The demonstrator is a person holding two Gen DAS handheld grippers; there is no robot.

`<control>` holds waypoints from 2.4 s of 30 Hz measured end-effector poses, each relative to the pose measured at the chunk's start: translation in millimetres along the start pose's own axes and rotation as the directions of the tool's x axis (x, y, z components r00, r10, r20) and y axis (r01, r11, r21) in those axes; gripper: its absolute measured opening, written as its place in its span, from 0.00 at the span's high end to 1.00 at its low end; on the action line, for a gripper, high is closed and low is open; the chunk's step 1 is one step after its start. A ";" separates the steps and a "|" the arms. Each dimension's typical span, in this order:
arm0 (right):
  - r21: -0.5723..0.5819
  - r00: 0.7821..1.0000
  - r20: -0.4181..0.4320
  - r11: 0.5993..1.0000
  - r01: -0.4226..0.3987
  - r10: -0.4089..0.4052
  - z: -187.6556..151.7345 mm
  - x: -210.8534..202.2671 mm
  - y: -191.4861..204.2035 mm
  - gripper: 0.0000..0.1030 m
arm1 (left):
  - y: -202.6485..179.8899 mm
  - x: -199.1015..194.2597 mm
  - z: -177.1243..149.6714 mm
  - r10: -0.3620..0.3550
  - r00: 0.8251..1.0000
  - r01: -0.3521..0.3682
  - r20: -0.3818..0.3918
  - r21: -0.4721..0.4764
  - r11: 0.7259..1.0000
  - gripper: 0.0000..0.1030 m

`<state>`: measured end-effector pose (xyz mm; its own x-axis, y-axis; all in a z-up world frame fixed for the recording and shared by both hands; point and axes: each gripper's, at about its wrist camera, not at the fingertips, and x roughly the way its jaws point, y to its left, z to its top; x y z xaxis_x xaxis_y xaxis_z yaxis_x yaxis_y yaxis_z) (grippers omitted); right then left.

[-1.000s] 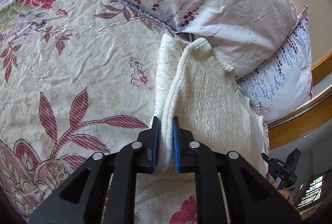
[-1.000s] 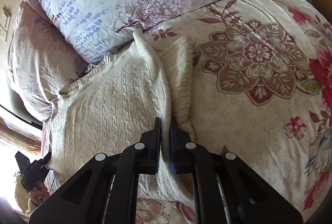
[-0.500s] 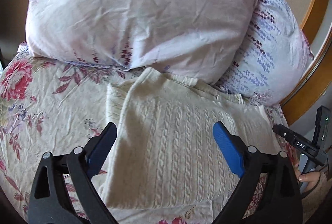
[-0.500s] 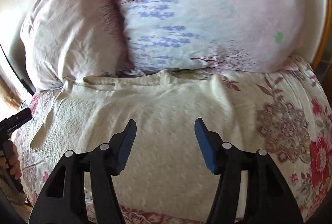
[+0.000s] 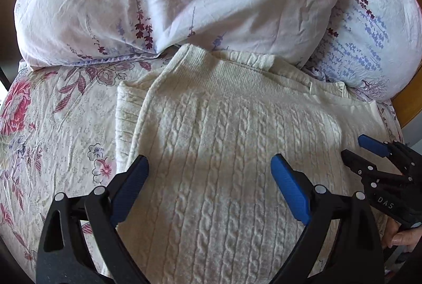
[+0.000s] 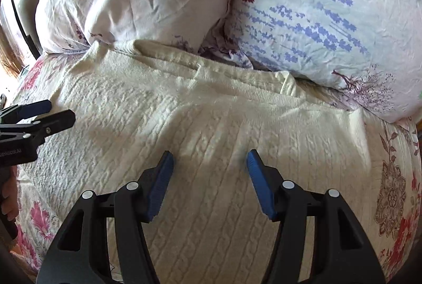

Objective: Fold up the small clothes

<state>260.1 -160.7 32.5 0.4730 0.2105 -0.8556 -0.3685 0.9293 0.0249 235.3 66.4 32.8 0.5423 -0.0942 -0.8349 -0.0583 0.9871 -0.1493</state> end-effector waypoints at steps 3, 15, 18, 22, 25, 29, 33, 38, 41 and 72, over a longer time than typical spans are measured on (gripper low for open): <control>-0.004 1.000 0.006 1.000 0.009 -0.009 -4.5 2.8 1.8 0.40 | 3.9 5.6 -3.7 0.004 1.000 -0.004 -0.018 -0.006 1.000 0.09; 0.055 1.000 0.025 0.998 -0.007 0.005 -3.2 -6.5 -13.6 0.31 | 18.8 -13.6 2.7 -0.032 0.998 0.037 0.063 -0.083 0.996 0.10; 0.072 0.999 0.027 0.997 -0.039 0.037 -2.0 -11.7 -12.1 0.30 | 39.7 -19.1 8.0 -0.011 0.997 0.020 0.078 -0.124 0.992 0.10; 0.069 0.999 0.021 0.997 -0.032 0.031 2.3 -9.3 -1.9 0.29 | 61.6 -10.2 11.3 -0.036 0.999 0.041 0.031 -0.173 0.984 0.12; 0.084 1.000 0.013 0.996 -0.025 0.024 4.8 -5.9 0.1 0.26 | 70.4 -4.2 10.9 -0.077 0.997 0.077 0.009 -0.197 0.977 0.12; 0.105 1.000 0.016 0.994 -0.011 0.009 6.2 -0.4 2.3 0.23 | 70.6 4.7 9.7 -0.114 0.993 0.109 -0.015 -0.202 0.973 0.16; 0.147 0.997 0.061 0.988 -0.058 0.049 15.7 -3.6 0.4 0.20 | 68.3 10.5 9.1 -0.124 0.992 0.119 -0.010 -0.206 0.971 0.16; 0.062 0.999 -0.026 0.997 0.047 -0.046 14.4 21.9 14.4 0.14 | 60.5 20.1 15.0 -0.161 0.987 0.154 -0.014 -0.220 0.963 0.22; 0.064 0.999 -0.027 0.997 0.043 -0.041 14.5 22.8 15.4 0.14 | 66.3 20.6 15.5 -0.173 0.985 0.167 0.000 -0.257 0.952 0.27; 0.032 0.995 0.042 0.996 0.084 -0.086 4.4 15.7 16.1 0.08 | 7.0 -24.2 37.9 -0.540 0.828 0.560 0.150 -0.246 0.791 0.84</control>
<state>265.1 -141.2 21.7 0.5357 0.1426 -0.8323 -0.3018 0.9529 -0.0310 253.5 80.5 72.0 0.6062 -0.5917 -0.5315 0.0518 0.6963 -0.7159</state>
